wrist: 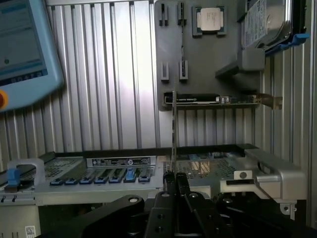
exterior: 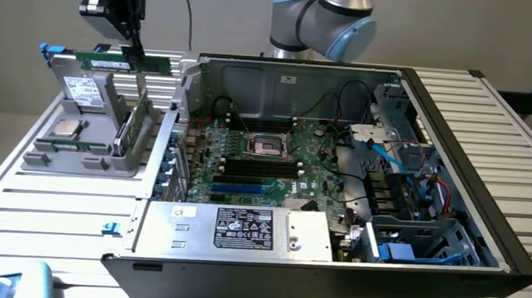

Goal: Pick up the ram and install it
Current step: 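Pick up the ram and move it above insertion slot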

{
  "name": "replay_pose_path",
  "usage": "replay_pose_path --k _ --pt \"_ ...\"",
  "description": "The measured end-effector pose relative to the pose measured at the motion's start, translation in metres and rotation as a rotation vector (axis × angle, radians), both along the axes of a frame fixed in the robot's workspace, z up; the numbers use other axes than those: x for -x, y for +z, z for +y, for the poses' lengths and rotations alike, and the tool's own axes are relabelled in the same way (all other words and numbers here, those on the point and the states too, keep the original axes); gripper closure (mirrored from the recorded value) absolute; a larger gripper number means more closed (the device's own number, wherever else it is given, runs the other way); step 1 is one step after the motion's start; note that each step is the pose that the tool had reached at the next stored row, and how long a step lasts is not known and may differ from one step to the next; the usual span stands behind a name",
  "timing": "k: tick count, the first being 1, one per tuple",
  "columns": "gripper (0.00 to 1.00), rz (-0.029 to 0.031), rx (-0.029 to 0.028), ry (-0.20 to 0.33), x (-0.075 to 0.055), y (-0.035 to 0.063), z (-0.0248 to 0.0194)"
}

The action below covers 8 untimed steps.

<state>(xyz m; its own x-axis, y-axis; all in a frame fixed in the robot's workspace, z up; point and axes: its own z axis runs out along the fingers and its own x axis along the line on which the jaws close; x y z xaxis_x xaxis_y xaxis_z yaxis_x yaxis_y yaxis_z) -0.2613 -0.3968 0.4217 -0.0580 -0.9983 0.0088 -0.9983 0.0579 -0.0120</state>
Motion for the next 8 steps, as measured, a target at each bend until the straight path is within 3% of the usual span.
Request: replay_pose_path --k 8 --pt "0.87 0.0001 0.0001 0.000 -0.036 0.0000 0.0000"
